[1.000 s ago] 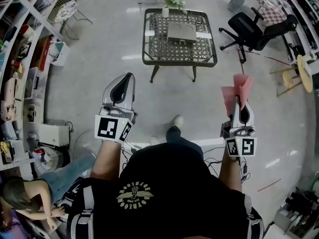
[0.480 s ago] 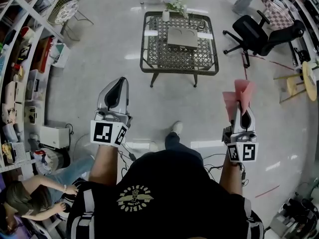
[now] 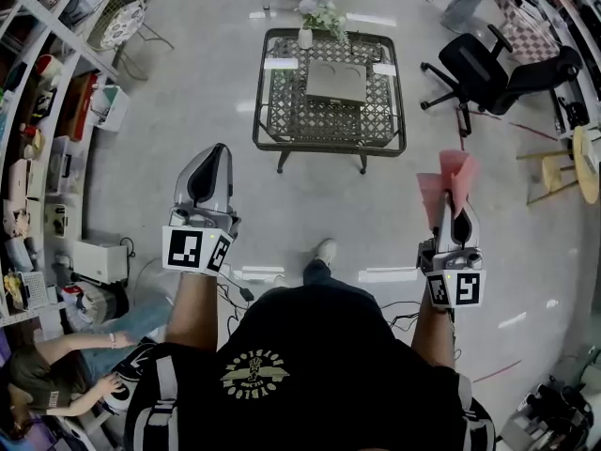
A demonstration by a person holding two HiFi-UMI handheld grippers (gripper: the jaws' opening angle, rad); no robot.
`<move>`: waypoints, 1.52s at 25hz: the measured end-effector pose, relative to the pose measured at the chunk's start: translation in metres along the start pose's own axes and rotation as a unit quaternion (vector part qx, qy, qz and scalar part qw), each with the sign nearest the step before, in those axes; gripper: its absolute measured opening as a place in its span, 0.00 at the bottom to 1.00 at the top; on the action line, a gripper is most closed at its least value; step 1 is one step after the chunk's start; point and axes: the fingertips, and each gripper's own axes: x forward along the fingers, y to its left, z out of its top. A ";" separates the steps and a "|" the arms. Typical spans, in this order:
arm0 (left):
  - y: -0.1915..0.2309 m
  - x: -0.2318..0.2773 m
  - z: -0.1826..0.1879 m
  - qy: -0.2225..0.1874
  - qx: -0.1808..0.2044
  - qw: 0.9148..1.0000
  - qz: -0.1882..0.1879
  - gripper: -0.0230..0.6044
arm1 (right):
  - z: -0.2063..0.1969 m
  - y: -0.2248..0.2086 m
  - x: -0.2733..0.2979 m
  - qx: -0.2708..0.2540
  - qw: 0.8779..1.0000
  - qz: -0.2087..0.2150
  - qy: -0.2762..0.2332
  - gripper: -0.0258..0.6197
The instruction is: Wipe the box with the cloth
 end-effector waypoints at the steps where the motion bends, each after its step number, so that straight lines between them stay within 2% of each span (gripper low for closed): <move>1: -0.001 0.006 0.001 -0.001 0.002 1.000 0.003 0.04 | 0.001 -0.007 0.003 0.001 1.000 -0.001 -0.002 0.07; 10: -0.018 0.047 0.011 -0.002 -0.011 0.999 0.037 0.04 | 0.011 -0.082 0.028 0.008 1.000 0.012 -0.026 0.07; 19: -0.026 0.045 0.032 -0.011 0.021 0.998 0.062 0.04 | 0.008 -0.089 0.047 0.027 0.998 0.041 -0.045 0.07; 26: -0.040 0.066 0.030 -0.012 0.040 0.999 0.033 0.04 | 0.005 -0.086 0.057 0.024 0.998 0.036 -0.042 0.07; 33: -0.043 0.099 0.015 -0.009 0.037 0.999 0.004 0.04 | 0.001 -0.075 0.077 0.019 0.999 0.032 -0.031 0.07; 38: -0.033 0.131 0.003 0.012 0.023 1.000 -0.012 0.04 | -0.004 -0.078 0.107 0.024 0.999 0.026 -0.020 0.07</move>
